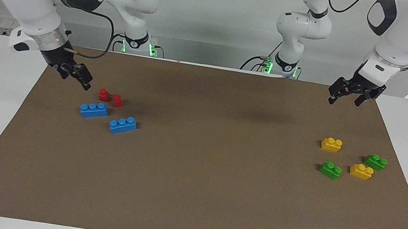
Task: Remove green block with left arm and hold with right
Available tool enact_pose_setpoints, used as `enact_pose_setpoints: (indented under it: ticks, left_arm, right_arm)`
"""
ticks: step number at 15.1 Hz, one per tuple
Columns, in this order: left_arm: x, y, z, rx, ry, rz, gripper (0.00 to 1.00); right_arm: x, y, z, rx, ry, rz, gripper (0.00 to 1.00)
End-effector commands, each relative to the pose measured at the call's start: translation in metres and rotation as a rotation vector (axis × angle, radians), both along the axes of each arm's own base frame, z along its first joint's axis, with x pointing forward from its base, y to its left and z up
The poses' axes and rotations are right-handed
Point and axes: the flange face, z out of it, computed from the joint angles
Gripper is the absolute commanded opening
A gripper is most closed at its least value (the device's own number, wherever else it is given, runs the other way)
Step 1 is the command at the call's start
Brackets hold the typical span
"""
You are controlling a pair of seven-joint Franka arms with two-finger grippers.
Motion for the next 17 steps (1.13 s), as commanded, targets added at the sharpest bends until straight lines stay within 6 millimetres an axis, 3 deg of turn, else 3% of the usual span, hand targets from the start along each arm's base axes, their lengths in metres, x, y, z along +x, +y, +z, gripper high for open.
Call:
enact_pose_setpoints:
  ticks: [1,5,17]
  left_arm:
    - [-0.004,0.000,0.007,0.012,0.007,-0.011,1.00]
    - [-0.004,0.000,0.007,0.012,0.007,-0.011,1.00]
    - [-0.004,0.001,0.006,0.011,0.008,-0.008,1.00]
  right_arm:
    - [-0.015,-0.002,0.019,-0.031,0.009,0.158,1.00]
    - [-0.022,-0.004,0.031,-0.026,0.048,0.193,1.00]
    - [-0.022,-0.007,0.033,-0.059,0.067,0.189,1.00]
